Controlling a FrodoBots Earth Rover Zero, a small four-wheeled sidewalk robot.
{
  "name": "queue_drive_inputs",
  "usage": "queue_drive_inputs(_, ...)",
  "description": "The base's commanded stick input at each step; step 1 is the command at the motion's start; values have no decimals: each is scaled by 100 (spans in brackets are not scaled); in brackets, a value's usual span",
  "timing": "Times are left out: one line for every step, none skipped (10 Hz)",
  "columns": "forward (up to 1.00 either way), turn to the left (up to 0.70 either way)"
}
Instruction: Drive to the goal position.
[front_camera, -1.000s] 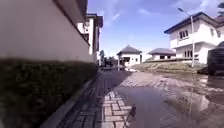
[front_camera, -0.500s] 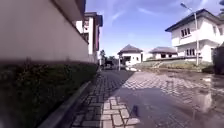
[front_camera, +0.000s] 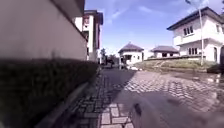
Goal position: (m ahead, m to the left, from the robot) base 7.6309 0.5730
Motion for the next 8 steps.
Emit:
queue_drive_inputs(69, 3)
queue_drive_inputs(69, 3)
queue_drive_inputs(69, 3)
queue_drive_inputs(69, 3)
queue_drive_inputs(69, 3)
queue_drive_inputs(69, 3)
queue_drive_inputs(69, 3)
queue_drive_inputs(69, 3)
